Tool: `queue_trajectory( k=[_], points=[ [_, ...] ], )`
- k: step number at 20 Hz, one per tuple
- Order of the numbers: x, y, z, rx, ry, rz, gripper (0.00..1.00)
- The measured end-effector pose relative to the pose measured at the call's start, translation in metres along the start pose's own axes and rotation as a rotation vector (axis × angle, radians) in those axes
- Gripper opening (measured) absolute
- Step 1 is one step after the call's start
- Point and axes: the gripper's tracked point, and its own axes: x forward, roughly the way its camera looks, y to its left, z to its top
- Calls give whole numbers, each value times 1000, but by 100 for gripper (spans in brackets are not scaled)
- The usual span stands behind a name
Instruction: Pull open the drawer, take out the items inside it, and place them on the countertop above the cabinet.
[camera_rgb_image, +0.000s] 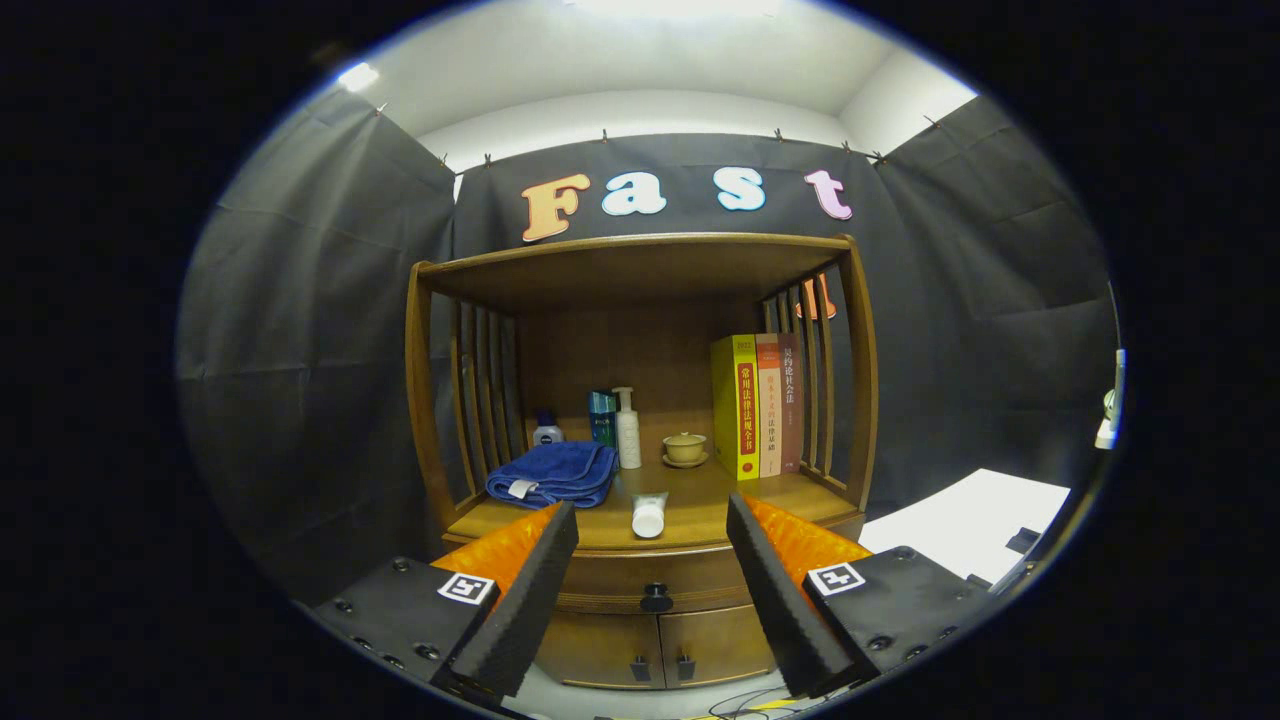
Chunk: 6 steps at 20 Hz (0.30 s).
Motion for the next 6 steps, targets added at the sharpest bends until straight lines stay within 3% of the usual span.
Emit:
queue_trajectory(
  k=[6],
  points=[
    [2,-1,-4,12,-4,2,98]
  ],
)
